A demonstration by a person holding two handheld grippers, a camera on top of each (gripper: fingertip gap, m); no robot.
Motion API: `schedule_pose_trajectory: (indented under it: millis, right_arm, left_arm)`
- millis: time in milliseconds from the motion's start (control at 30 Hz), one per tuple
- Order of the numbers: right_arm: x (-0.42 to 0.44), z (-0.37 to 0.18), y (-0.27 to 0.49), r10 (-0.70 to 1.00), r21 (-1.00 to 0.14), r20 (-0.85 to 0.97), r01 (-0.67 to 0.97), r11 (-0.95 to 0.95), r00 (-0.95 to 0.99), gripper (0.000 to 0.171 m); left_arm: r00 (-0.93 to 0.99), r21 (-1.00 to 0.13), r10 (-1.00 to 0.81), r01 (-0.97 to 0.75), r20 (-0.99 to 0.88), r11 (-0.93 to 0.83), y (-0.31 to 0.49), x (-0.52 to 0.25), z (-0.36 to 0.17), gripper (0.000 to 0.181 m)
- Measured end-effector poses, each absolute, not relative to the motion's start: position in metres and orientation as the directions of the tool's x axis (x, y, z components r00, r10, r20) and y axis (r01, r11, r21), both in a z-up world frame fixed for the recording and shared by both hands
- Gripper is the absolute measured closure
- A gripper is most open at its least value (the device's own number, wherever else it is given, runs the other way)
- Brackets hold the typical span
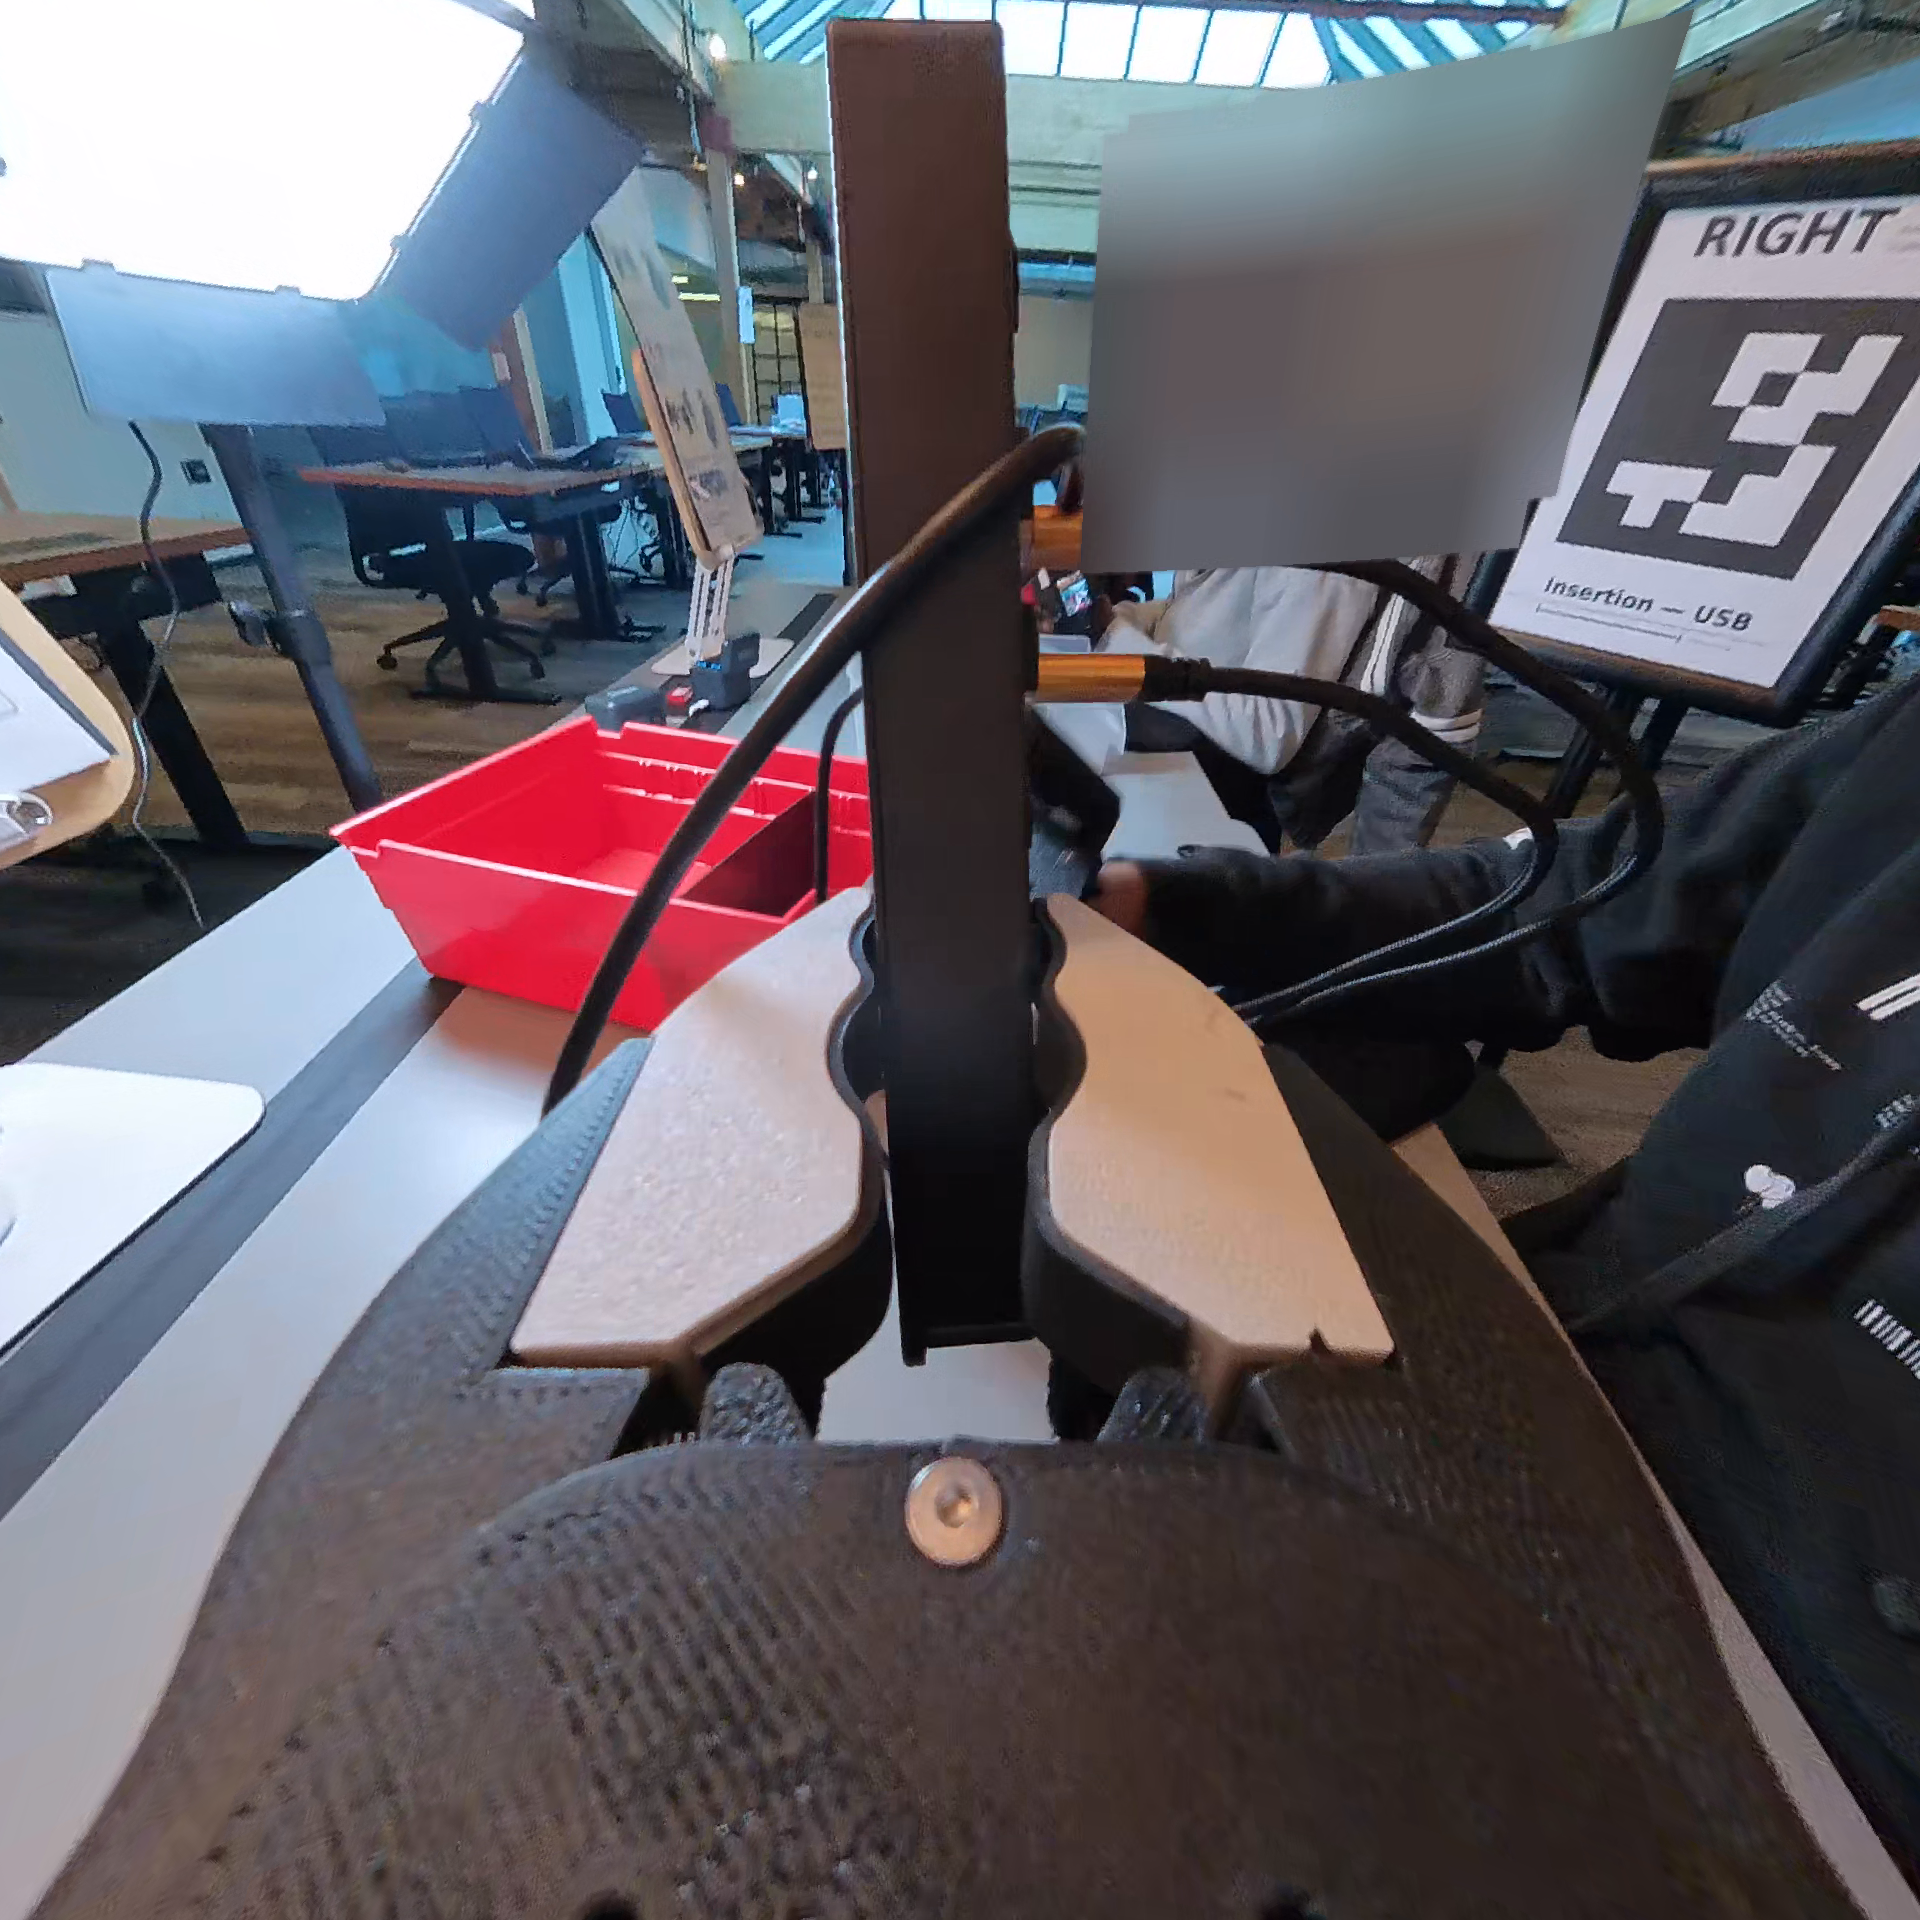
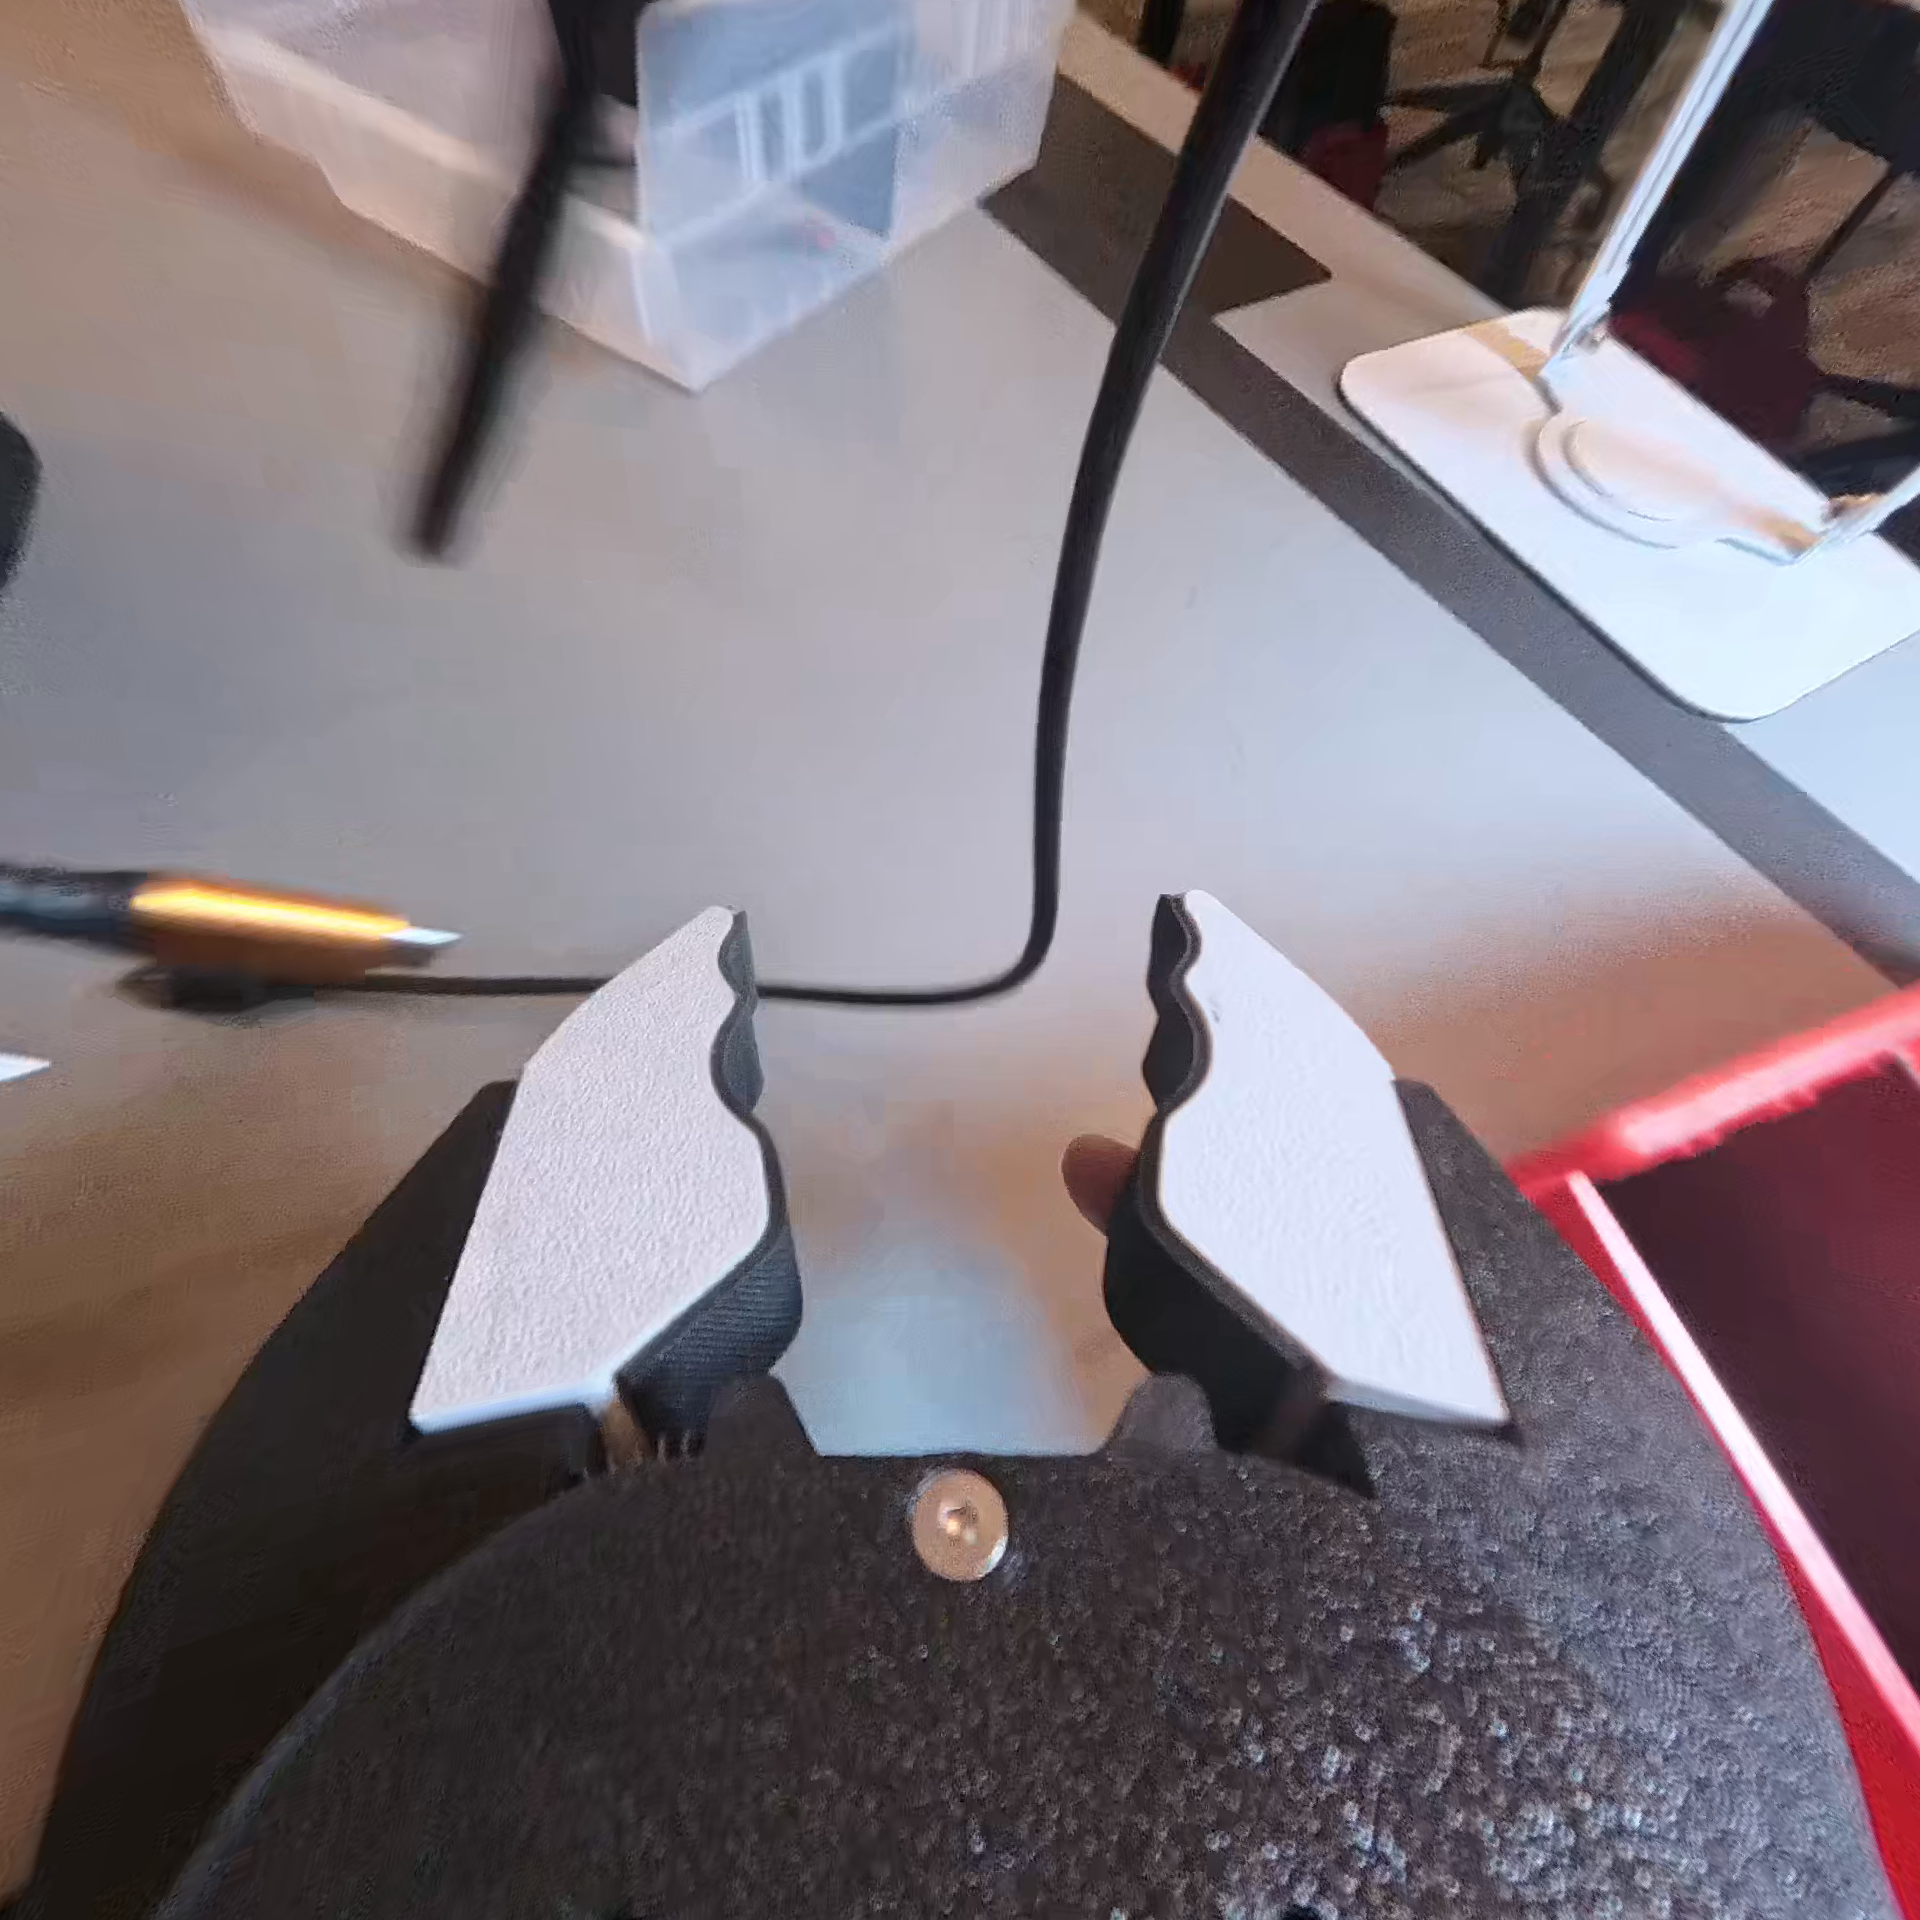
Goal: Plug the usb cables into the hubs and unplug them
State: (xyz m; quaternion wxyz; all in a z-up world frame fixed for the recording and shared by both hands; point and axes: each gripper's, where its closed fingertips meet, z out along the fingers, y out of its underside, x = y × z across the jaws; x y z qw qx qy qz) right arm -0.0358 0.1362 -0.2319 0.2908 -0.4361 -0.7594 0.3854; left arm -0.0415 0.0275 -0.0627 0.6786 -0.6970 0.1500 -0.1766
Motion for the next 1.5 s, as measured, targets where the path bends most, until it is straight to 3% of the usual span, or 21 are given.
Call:
schedule_pose_trajectory:
  millis: [33,67,100,200,367,500,567,800,967,1033,1167,1233,1267,1300,1433,1500]
  right_arm:
    - [-0.044,-0.241,0.135,0.892,-0.824,0.110,0.461,0.328,-0.438,0.100]
    - [-0.048,-0.249,0.135,0.893,-0.807,0.109,0.485,0.336,-0.436,0.126]
    - [-0.043,-0.253,0.127,0.866,-0.790,0.078,0.499,0.356,-0.495,0.171]
    - [-0.011,-0.219,0.096,0.746,-0.843,0.065,0.364,0.397,-0.663,0.171]
    - [0.021,-0.118,0.085,0.726,-0.980,0.107,0.051,0.192,-0.679,0.171]
    - [0.015,-0.109,0.090,0.777,-0.987,0.112,0.022,0.160,-0.620,0.169]
    - [0.005,-0.122,0.094,0.815,-0.965,0.192,0.043,0.257,-0.546,0.169]
    - [-0.002,-0.133,0.113,0.703,-0.692,0.635,0.168,0.702,-0.319,0.144]
    - [-0.006,-0.161,0.119,0.421,-0.335,0.754,0.256,0.907,-0.503,0.091]
    - [-0.008,-0.173,0.121,0.334,-0.233,0.742,0.243,0.942,-0.581,0.083]
    - [-0.011,-0.197,0.120,0.205,-0.095,0.686,0.194,0.976,-0.698,0.081]
    - [-0.006,-0.205,0.113,0.170,-0.085,0.632,0.150,0.985,-0.756,0.102]
    - [-0.005,-0.206,0.108,0.156,-0.092,0.623,0.127,0.988,-0.767,0.124]
    - [-0.005,-0.203,0.106,0.156,-0.104,0.622,0.116,0.988,-0.768,0.129]
    - [-0.008,-0.173,0.112,0.201,-0.153,0.625,0.134,0.979,-0.754,0.138]
    - [-0.013,-0.145,0.126,0.261,-0.203,0.635,0.169,0.965,-0.727,0.138]
  left_arm:
    - [0.893,-0.999,-0.449,0.034,0.041,-0.023,0.025,-0.041,-0.058,0.155]
    - [0.900,-0.999,-0.435,0.036,0.039,-0.015,0.024,-0.044,-0.055,0.155]
    - [0.917,-0.999,-0.396,0.037,0.042,-0.019,0.024,-0.050,-0.053,0.155]
    - [0.987,-0.989,-0.123,0.085,0.101,-0.123,0.030,-0.095,-0.063,0.155]
    - [0.991,-0.945,0.129,0.061,0.020,-0.323,0.042,-0.128,-0.107,0.155]
    - [0.978,-0.877,0.185,0.006,-0.095,-0.480,0.054,-0.117,-0.135,0.155]
    - [0.968,-0.791,0.183,-0.026,-0.172,-0.611,0.054,-0.113,-0.157,0.155]
    - [0.969,-0.503,0.023,-0.107,-0.246,-0.858,0.042,-0.094,-0.222,0.155]
    - [0.931,-0.420,-0.164,-0.298,-0.326,-0.857,0.043,-0.063,-0.220,0.155]
    - [0.896,-0.382,-0.236,-0.382,-0.376,-0.842,0.041,-0.053,-0.217,0.155]
    - [0.860,-0.435,-0.349,-0.493,-0.372,-0.754,0.047,-0.019,-0.203,0.155]
    - [0.838,-0.436,-0.377,-0.532,-0.394,-0.725,0.047,-0.009,-0.194,0.155]
    - [0.823,-0.417,-0.377,-0.547,-0.425,-0.726,0.044,-0.012,-0.191,0.155]
    - [0.817,-0.426,-0.386,-0.559,-0.429,-0.711,0.043,-0.011,-0.189,0.155]
    - [0.882,-0.642,-0.323,-0.472,-0.344,-0.605,0.042,-0.013,-0.148,0.140]
    - [0.915,-0.774,-0.201,-0.403,-0.350,-0.488,0.038,-0.030,-0.104,0.136]
